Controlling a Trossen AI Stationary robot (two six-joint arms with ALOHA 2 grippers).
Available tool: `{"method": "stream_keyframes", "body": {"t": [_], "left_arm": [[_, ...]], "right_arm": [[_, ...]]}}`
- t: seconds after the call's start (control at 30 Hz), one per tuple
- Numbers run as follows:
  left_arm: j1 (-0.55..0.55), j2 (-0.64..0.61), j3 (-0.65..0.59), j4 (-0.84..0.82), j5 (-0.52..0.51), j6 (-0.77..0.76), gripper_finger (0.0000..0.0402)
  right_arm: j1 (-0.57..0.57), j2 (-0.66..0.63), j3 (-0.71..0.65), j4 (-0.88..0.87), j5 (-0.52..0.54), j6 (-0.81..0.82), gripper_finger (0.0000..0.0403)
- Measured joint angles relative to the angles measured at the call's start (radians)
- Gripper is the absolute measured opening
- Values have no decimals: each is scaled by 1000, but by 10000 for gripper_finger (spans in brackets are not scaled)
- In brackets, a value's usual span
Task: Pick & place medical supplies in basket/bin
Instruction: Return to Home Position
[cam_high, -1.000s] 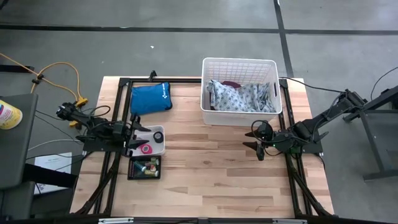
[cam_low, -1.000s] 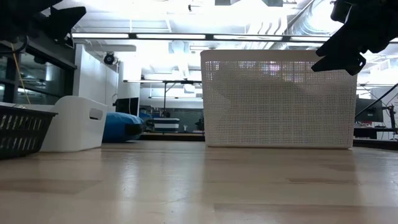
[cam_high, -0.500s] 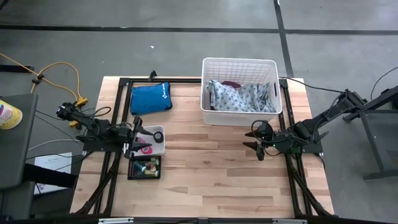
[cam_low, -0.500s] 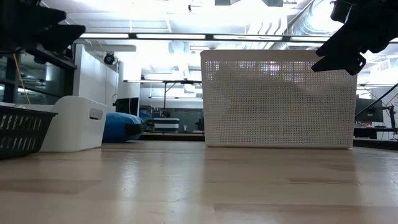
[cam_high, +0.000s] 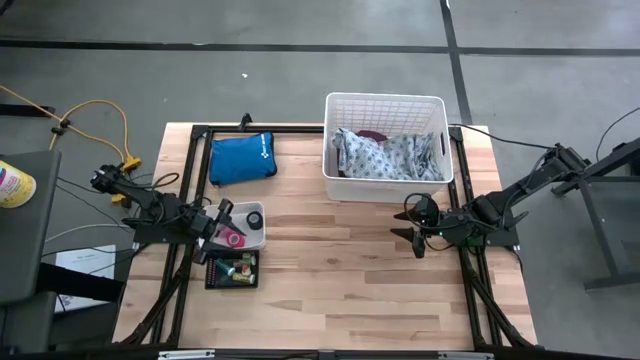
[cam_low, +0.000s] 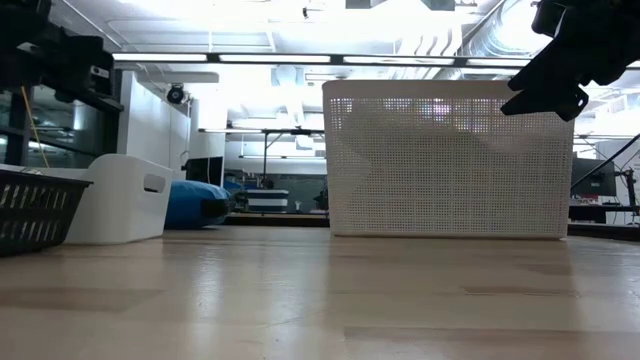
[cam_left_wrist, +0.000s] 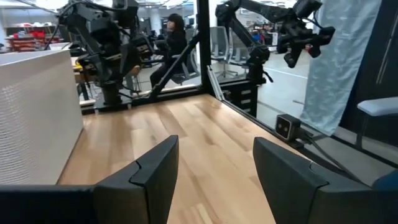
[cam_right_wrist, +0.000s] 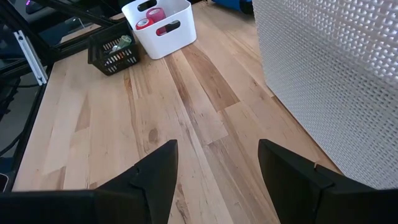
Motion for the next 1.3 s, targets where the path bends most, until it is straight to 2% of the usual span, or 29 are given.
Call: {"method": "stream_keyframes", "body": {"t": [0.3, 1.3], "left_arm": [[0, 0, 0, -17, -33, -23, 201], [0, 0, -22, 11, -17, -8, 201]], "right_arm": [[0, 0, 0, 0, 0, 0, 210], [0, 0, 0, 0, 0, 0, 210]]}}
